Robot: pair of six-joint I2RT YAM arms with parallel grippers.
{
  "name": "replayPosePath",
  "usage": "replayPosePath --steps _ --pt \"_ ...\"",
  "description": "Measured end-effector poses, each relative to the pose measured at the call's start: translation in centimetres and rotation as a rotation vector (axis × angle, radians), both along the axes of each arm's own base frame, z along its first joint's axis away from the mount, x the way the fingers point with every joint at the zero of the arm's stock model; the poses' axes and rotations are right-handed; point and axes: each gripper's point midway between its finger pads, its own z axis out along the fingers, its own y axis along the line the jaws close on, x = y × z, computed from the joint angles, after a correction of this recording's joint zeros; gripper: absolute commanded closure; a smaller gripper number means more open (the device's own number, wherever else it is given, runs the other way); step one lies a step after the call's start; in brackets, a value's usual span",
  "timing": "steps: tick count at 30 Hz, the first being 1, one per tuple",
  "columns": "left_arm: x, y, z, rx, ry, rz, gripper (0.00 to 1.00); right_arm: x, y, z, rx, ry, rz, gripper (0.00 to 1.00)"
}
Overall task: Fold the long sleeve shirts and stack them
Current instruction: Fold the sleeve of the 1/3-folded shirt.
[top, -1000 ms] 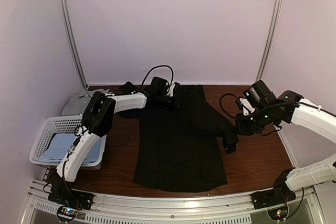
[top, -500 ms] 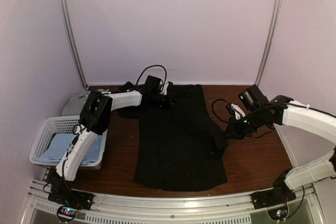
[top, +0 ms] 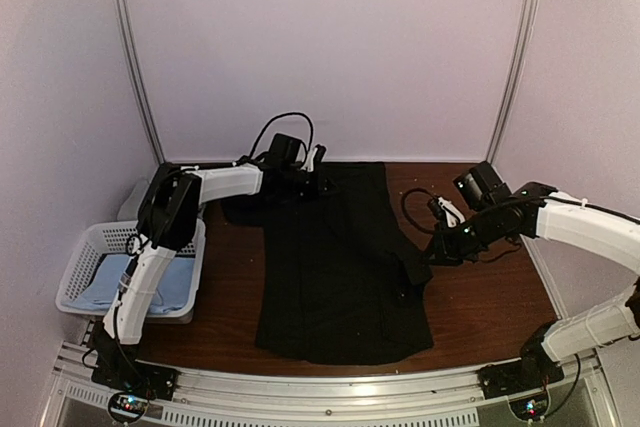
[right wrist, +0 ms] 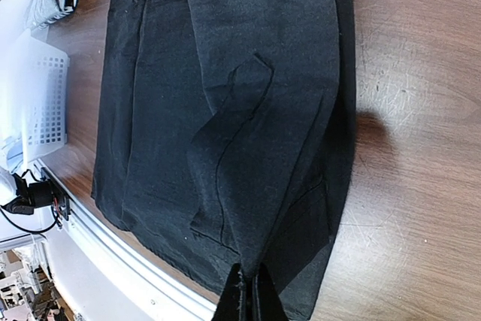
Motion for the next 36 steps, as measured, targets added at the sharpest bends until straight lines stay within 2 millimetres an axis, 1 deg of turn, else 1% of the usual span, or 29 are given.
replayPosePath --steps 2,5,10,11,13,15,16,17,19,20,21,22,23,25,26,29,31,33,36 --pt "0.1 0.0 0.4 -0.002 -0.008 0.002 0.9 0.0 0.0 0.1 0.006 0.004 0.0 1.0" --pt "0.3 0.0 0.1 0.007 -0.002 0.005 0.81 0.1 0.6 0.9 0.043 0.003 0.012 1.0" --pt "1.0 -0.5 -0.9 0.012 0.0 0.003 0.69 0.6 2.6 3.1 0.181 0.002 0.024 1.0" --pt "0.9 -0.4 -1.2 0.016 0.004 0.002 0.68 0.8 3.1 3.6 0.229 0.001 0.022 1.0" --pt "0.9 -0.3 -1.9 0.026 0.017 0.002 0.66 0.9 3.2 3.4 0.273 0.009 0.011 1.0" --pt "0.8 -0.1 -2.5 0.034 0.03 0.003 0.65 0.6 2.4 1.7 0.271 0.042 -0.014 1.0" --pt "0.8 -0.1 -2.6 0.037 0.034 0.004 0.65 0.5 1.6 0.1 0.245 0.065 -0.036 0.96" --pt "0.8 0.1 -2.7 0.04 0.04 0.006 0.64 0.2 0.7 -1.5 0.216 0.088 -0.058 0.88" --pt "0.8 0.2 -2.7 0.041 0.041 0.006 0.64 -0.8 -1.7 -5.5 0.136 0.165 -0.122 0.79" --pt "0.9 0.2 -2.8 0.041 0.042 0.006 0.63 -1.5 -2.8 -7.3 0.094 0.201 -0.153 0.74" --pt "0.9 0.3 -2.8 0.041 0.042 0.005 0.63 -2.0 -3.6 -8.3 0.06 0.227 -0.178 0.69" --pt "0.9 0.3 -2.8 0.041 0.044 0.006 0.63 -2.2 -4.0 -8.8 0.038 0.235 -0.187 0.67" --pt "0.9 0.3 -2.8 0.041 0.044 0.005 0.62 -2.0 -4.4 -8.8 0.015 0.222 -0.196 0.67" --pt "0.9 0.3 -2.8 0.04 0.044 0.003 0.62 -1.1 -4.7 -8.1 -0.009 0.183 -0.216 0.65" --pt "0.8 0.3 -2.8 0.041 0.045 0.003 0.62 -0.4 -5.0 -7.4 -0.027 0.148 -0.227 0.62" --pt "0.8 0.4 -3.1 0.045 0.047 0.002 0.62 2.1 -5.5 -4.4 -0.059 0.016 -0.259 0.58" --pt "0.6 0.5 -3.4 0.05 0.053 0.002 0.62 3.0 -5.5 -2.5 -0.071 -0.06 -0.269 0.57" --pt "0.5 0.7 -4.0 0.058 0.063 0.002 0.62 3.3 -4.7 -1.2 -0.079 -0.117 -0.253 0.57" --pt "0.2 1.0 -4.7 0.069 0.08 0.004 0.62 2.9 -2.5 -0.4 -0.103 -0.16 -0.193 0.57"
